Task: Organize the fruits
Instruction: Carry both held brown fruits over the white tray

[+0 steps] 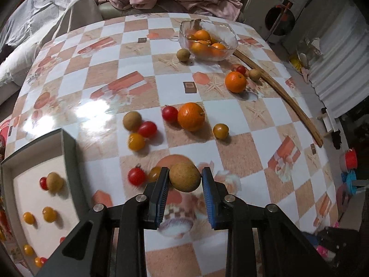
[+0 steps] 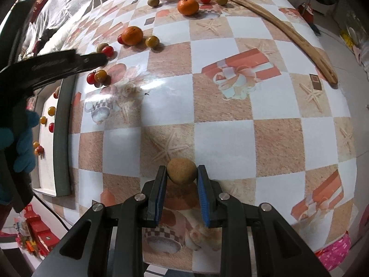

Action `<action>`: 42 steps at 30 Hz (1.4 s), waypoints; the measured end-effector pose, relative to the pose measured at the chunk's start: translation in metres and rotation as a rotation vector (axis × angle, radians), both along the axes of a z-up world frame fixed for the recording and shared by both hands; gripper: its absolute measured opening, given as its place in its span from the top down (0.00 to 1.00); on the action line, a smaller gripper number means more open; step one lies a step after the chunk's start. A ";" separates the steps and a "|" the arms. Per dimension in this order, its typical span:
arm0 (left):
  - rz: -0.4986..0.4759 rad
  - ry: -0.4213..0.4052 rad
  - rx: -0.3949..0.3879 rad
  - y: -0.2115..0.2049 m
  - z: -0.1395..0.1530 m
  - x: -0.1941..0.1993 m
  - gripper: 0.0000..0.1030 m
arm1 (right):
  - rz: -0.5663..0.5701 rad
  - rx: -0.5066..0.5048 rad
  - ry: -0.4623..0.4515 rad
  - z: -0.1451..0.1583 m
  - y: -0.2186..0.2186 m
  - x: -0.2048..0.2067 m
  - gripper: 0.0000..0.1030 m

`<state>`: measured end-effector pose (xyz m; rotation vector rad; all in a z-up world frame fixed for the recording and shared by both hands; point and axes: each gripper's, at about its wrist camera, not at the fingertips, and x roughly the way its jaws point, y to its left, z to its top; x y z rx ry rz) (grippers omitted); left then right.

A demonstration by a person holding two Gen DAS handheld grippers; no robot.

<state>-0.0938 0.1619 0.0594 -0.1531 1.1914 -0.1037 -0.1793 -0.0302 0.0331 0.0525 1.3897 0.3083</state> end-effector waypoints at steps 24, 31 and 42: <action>0.291 0.017 0.038 0.130 0.029 -0.126 0.71 | 0.324 0.061 -0.090 0.042 0.146 0.019 0.73; 0.426 0.074 0.046 0.167 0.012 -0.176 0.71 | 0.492 0.094 -0.080 0.043 0.215 0.011 0.73; 0.534 0.151 0.059 0.192 -0.024 -0.210 0.71 | 0.664 0.059 -0.012 0.014 0.283 0.000 0.73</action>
